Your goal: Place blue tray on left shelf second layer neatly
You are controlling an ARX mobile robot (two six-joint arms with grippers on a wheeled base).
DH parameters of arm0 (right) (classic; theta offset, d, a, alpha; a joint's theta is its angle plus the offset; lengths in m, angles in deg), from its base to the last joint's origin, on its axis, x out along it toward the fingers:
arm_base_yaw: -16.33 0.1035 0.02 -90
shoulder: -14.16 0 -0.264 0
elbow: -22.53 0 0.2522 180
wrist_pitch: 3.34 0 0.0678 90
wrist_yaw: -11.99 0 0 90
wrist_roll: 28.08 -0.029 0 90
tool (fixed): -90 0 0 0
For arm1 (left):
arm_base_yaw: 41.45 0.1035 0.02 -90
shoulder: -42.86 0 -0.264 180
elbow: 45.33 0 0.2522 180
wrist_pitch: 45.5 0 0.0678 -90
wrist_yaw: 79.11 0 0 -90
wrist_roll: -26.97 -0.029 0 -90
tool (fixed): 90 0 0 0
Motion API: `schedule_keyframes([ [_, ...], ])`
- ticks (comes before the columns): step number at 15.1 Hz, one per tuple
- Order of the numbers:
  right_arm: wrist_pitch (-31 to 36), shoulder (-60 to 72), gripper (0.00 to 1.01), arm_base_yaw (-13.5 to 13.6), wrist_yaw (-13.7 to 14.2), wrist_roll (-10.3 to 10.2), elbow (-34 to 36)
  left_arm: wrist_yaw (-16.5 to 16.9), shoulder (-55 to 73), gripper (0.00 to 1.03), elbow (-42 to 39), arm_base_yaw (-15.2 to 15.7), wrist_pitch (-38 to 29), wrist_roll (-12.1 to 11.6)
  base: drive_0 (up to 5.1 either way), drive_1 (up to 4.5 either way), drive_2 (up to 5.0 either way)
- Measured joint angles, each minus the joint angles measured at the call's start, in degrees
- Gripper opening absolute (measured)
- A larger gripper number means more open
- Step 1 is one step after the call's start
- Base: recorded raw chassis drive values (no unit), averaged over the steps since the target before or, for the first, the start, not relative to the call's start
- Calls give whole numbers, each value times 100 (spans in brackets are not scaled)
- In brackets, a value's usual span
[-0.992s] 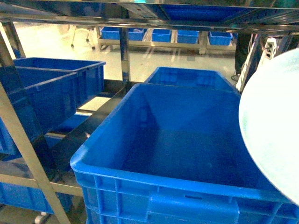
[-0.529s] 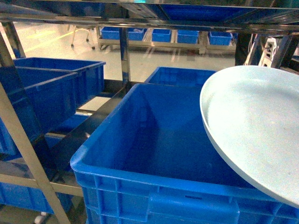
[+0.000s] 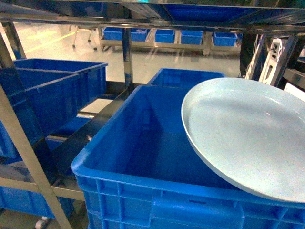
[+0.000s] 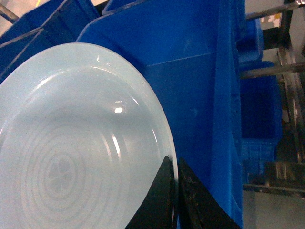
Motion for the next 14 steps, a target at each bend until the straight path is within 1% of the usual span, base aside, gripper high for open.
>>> schedule_keyframes([
  [1,111,254,2,46,68,-85,-166,0,2,98,0,0,0,-2,0,0,0],
  [3,125,649,2,74,118,-179,-350,2,0,98,0,0,0,-2,0,0,0],
  [4,129,807,2,74,122,-264,-411,2,0,98,0,0,0,-2,0,0,0],
  [8,369,1088,2,68,116,-444,-492,2,2,98,0,0,0,-2,0,0,0],
  [9,431,1209,2,70,116,-527,-531,2,0,98,0,0,0,-2,0,0,0],
  [10,549,1545,2,125,175,-603,-688,2,2,98,0,0,0,0,0,0,0],
  [12,691,1849,2,208,262,-673,-931,2,0,98,0,0,0,-2,0,0,0],
  [14,872,2100,2,225,365,-695,-1209,0,0,98,0,0,0,-2,0,0,0],
])
